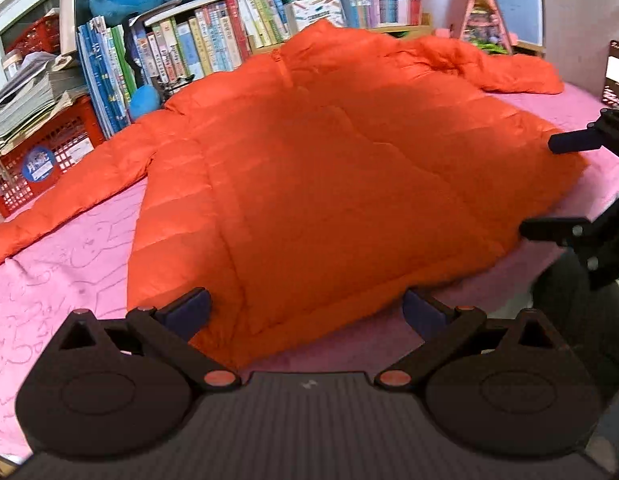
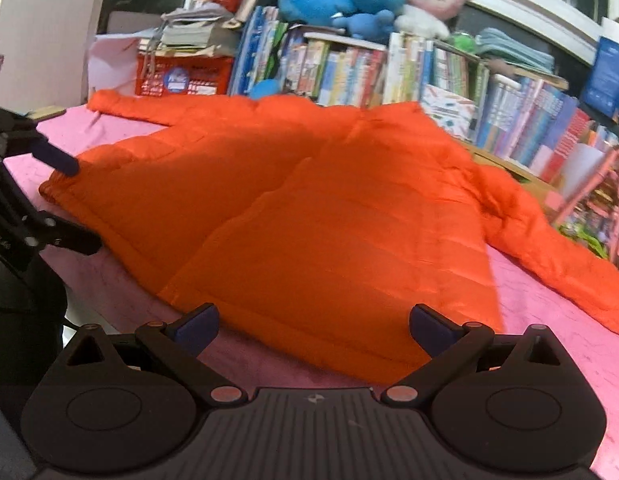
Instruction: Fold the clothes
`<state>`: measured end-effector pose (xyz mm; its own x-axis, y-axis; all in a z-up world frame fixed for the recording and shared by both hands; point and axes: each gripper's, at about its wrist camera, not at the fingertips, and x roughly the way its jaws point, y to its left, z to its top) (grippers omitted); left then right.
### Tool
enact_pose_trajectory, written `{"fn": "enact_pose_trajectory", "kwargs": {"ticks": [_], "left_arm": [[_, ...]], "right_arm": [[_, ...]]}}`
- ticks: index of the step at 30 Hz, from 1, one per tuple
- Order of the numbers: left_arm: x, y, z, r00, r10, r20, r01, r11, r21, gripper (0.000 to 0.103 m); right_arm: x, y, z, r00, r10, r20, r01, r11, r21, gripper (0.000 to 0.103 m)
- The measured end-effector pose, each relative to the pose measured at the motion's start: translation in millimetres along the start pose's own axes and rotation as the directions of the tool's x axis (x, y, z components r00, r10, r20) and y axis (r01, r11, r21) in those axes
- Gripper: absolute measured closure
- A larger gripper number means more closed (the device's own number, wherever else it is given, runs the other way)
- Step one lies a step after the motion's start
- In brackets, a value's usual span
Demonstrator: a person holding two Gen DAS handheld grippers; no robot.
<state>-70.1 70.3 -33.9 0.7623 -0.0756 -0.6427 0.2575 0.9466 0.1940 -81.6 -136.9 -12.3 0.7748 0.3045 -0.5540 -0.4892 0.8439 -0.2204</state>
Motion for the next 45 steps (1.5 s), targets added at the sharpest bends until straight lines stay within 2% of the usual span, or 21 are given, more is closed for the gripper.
{"fn": "enact_pose_trajectory", "kwargs": {"ticks": [7, 10, 12, 16, 18, 20, 23, 24, 25, 26, 27, 30, 32, 33, 34, 36, 38, 40, 42, 45], "left_arm": [[1, -5, 0, 1.000, 0.003, 0.031, -0.005, 0.998, 0.062, 0.000], [5, 9, 13, 0.997, 0.051, 0.060, -0.052, 0.999, 0.008, 0.000], [2, 17, 21, 0.995, 0.052, 0.086, -0.050, 0.998, -0.031, 0.000], [-4, 31, 35, 0.989, 0.041, 0.141, -0.026, 0.994, -0.107, 0.000], [-5, 33, 37, 0.988, 0.049, 0.149, -0.032, 0.993, -0.118, 0.000], [-2, 35, 36, 0.988, 0.063, 0.142, -0.044, 0.991, -0.129, 0.000], [-1, 49, 28, 0.983, 0.143, 0.119, -0.121, 0.978, -0.173, 0.000], [-1, 54, 24, 0.979, 0.172, 0.110, -0.149, 0.971, -0.188, 0.000], [0, 59, 21, 0.974, 0.201, 0.101, -0.177, 0.963, -0.203, 0.000], [0, 64, 18, 0.969, 0.229, 0.091, -0.205, 0.954, -0.218, 0.000], [0, 69, 15, 0.963, 0.257, 0.081, -0.233, 0.944, -0.233, 0.000], [1, 84, 5, 0.939, 0.339, 0.048, -0.314, 0.909, -0.274, 0.005], [2, 94, -2, 0.920, 0.392, 0.024, -0.367, 0.880, -0.300, 0.004], [2, 100, -5, 0.909, 0.418, 0.011, -0.394, 0.865, -0.312, 0.004], [3, 105, -8, 0.897, 0.443, -0.002, -0.419, 0.848, -0.324, 0.004], [1, 109, -13, 0.873, 0.487, -0.019, -0.466, 0.824, -0.323, 0.004], [-7, 102, -14, 0.856, 0.517, -0.009, -0.500, 0.822, -0.275, 0.004], [-21, 101, -14, 0.862, 0.507, -0.008, -0.490, 0.829, -0.271, 0.003], [-32, 100, -12, 0.870, 0.492, -0.014, -0.476, 0.835, -0.276, 0.001], [-33, 98, -9, 0.873, 0.487, -0.029, -0.479, 0.844, -0.240, 0.000]], "right_arm": [[7, 6, 4, 0.997, 0.081, 0.019, -0.079, 0.995, -0.065, 0.000], [5, 10, 6, 0.987, 0.154, 0.037, -0.150, 0.985, -0.088, 0.000], [8, 18, 10, 0.985, 0.164, 0.053, -0.157, 0.981, -0.114, 0.000], [15, 25, 22, 0.981, 0.156, 0.116, -0.142, 0.983, -0.118, 0.000], [17, 18, 28, 0.981, 0.127, 0.146, -0.115, 0.990, -0.083, 0.000], [19, 5, 33, 0.985, 0.063, 0.163, -0.059, 0.998, -0.028, 0.000], [18, -20, 28, 0.990, -0.044, 0.137, 0.039, 0.998, 0.041, 0.002], [17, -28, 24, 0.990, -0.075, 0.119, 0.069, 0.996, 0.059, 0.010], [16, -36, 21, 0.989, -0.106, 0.099, 0.099, 0.992, 0.077, 0.022], [16, -44, 17, 0.987, -0.137, 0.079, 0.130, 0.987, 0.094, 0.052], [15, -52, 13, 0.984, -0.167, 0.059, 0.160, 0.981, 0.110, 0.066], [13, -76, 3, 0.967, -0.255, -0.006, 0.253, 0.955, 0.154, 0.064], [11, -90, -7, 0.948, -0.314, -0.048, 0.318, 0.931, 0.178, 0.062], [8, -96, -13, 0.948, -0.314, -0.055, 0.319, 0.926, 0.202, 0.040], [5, -103, -17, 0.955, -0.293, -0.053, 0.297, 0.926, 0.235, 0.031], [0, -101, -20, 0.958, -0.284, -0.049, 0.288, 0.931, 0.224, 0.030], [-2, -88, -17, 0.941, -0.337, -0.034, 0.338, 0.929, 0.154, 0.031], [-12, -83, -14, 0.933, -0.360, -0.016, 0.360, 0.925, 0.120, 0.031], [-26, -86, -14, 0.936, -0.353, -0.012, 0.352, 0.928, 0.120, 0.028], [-36, -83, -15, 0.938, -0.346, -0.035, 0.348, 0.934, 0.086, 0.024]]}}
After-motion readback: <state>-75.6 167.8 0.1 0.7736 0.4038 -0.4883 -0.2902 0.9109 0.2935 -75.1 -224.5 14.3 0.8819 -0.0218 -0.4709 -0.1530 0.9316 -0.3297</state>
